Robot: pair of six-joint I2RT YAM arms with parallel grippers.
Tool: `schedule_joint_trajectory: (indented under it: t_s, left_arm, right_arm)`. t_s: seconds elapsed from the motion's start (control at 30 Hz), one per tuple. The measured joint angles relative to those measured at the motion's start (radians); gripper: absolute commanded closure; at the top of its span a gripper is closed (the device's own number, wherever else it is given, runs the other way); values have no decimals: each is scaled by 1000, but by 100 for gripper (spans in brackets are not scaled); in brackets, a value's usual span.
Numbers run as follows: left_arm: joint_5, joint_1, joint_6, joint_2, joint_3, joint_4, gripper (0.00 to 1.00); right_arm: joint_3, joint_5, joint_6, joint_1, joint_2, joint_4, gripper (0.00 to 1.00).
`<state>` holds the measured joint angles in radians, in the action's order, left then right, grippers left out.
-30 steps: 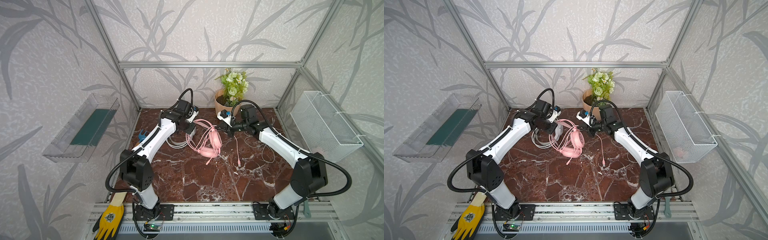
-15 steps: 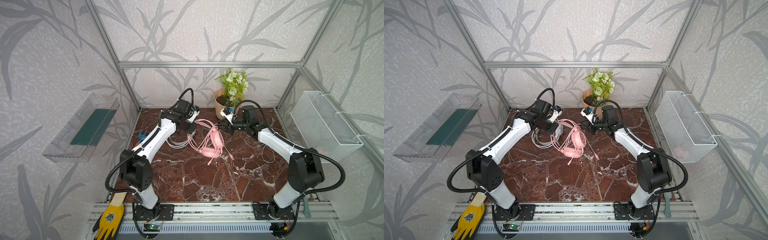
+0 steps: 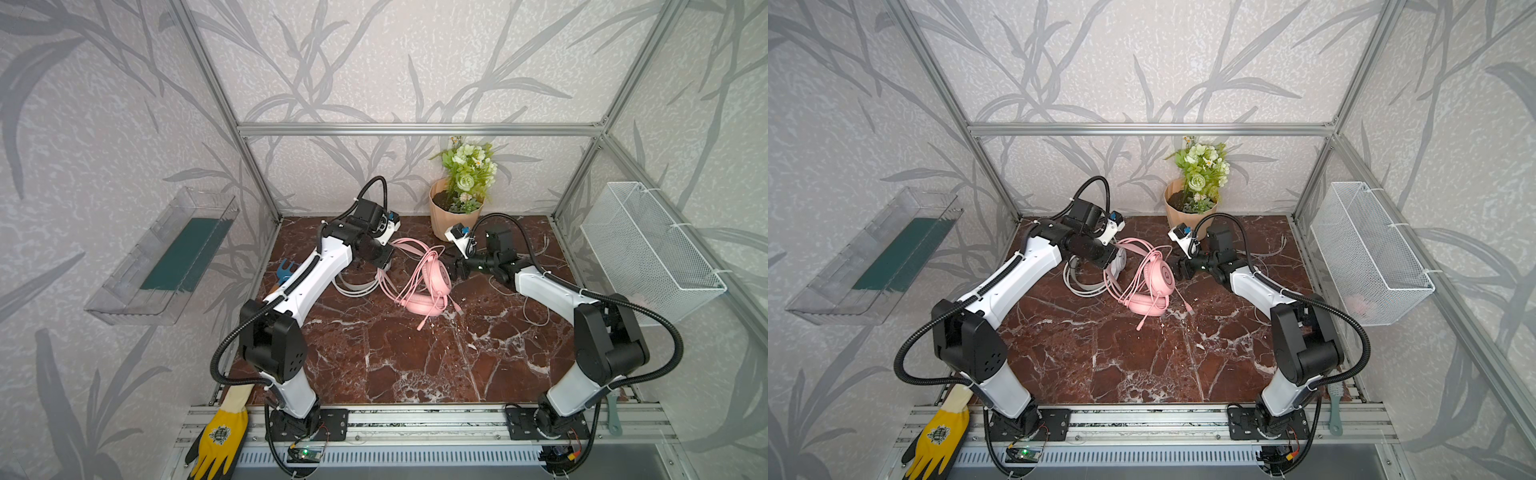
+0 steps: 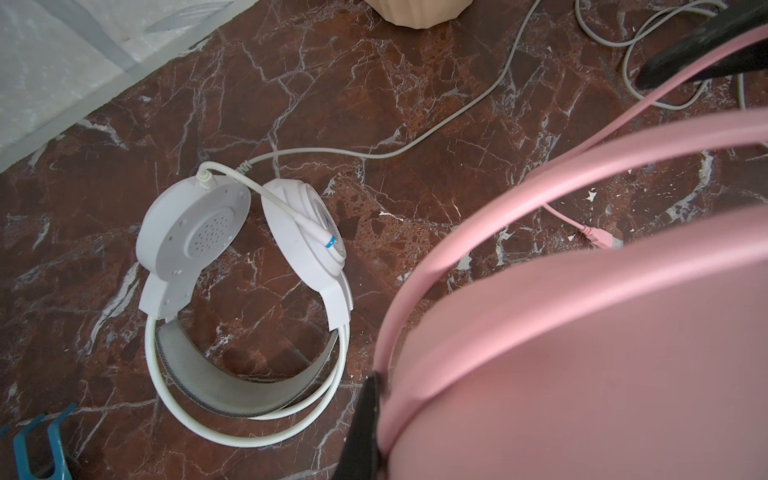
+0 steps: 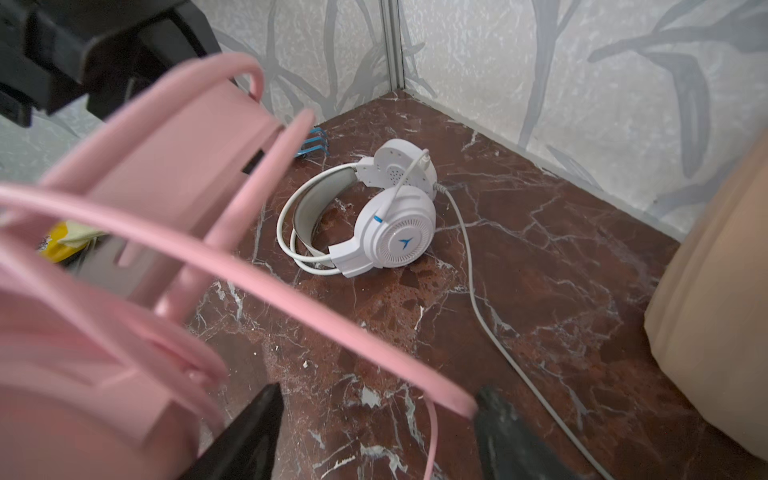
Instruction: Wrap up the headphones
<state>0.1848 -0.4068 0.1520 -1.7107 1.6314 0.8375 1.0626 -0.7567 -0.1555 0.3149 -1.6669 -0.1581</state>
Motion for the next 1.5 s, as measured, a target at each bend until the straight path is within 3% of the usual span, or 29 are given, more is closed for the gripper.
schedule_joint_trajectory:
  t_s: [0.17,0.3,0.6,0.93,1.3,1.5]
  left_arm:
    - [1,2,-12,0,0,0,100]
    - [3,3,-14,0,0,1,100]
    - [13,8,-32,0,0,0,100]
    - [42,15,-53,0,0,0,100]
    - [53,15,-59,0,0,3,100]
    - [53,15,-59,0,2,9,100]
  right_arm:
    - [-65,8,45,-10,24,-40,13]
    - [-110,18,66,-15,48,-67,1]
    - [-246,97,157,-20,92,-167,0]
    - [-396,258,289,5,73,-311,5]
    - [-354,406,346,96,-117,-411,11]
    - [-308,457,370,97,-191,-427,23]
